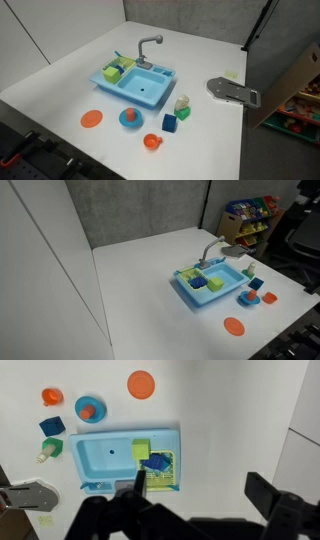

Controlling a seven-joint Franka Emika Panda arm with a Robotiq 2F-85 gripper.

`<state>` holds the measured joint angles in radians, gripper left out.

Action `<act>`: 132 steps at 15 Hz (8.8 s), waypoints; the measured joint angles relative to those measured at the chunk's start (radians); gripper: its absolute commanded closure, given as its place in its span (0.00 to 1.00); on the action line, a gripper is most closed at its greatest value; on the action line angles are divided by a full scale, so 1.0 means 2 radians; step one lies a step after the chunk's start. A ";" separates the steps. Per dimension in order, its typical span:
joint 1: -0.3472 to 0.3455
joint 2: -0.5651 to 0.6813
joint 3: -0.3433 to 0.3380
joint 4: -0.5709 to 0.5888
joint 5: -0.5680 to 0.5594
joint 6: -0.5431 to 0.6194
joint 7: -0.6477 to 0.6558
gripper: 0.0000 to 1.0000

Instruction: Pick up the orange mug and put it in the sink

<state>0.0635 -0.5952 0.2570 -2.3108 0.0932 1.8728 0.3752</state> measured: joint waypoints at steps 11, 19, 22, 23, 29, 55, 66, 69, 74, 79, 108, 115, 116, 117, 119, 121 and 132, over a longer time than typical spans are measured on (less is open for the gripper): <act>-0.001 0.037 -0.011 0.019 0.000 0.000 -0.003 0.00; -0.009 0.122 -0.057 0.064 -0.003 0.000 -0.037 0.00; -0.012 0.139 -0.085 0.067 -0.003 0.006 -0.079 0.00; -0.013 0.144 -0.094 0.067 -0.003 0.010 -0.096 0.00; -0.034 0.166 -0.120 0.026 -0.033 0.056 -0.137 0.00; -0.068 0.285 -0.171 -0.082 -0.049 0.241 -0.185 0.00; -0.105 0.410 -0.198 -0.091 -0.049 0.363 -0.205 0.00; -0.108 0.443 -0.198 -0.091 -0.049 0.395 -0.211 0.00; -0.108 0.480 -0.192 -0.090 -0.049 0.438 -0.213 0.00; -0.105 0.500 -0.181 -0.084 -0.049 0.458 -0.213 0.00; -0.190 0.571 -0.239 -0.040 -0.048 0.463 -0.218 0.00; -0.189 0.600 -0.229 -0.016 -0.048 0.463 -0.218 0.00; -0.189 0.602 -0.227 -0.014 -0.048 0.464 -0.218 0.00; -0.189 0.604 -0.225 -0.012 -0.048 0.464 -0.218 0.00; -0.189 0.609 -0.220 -0.007 -0.046 0.465 -0.218 0.00; -0.189 0.615 -0.216 -0.002 -0.042 0.465 -0.218 0.00; -0.189 0.647 -0.214 0.022 -0.040 0.467 -0.217 0.26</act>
<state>-0.3138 0.6995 -0.1717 -2.2671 0.0141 2.8077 -0.0593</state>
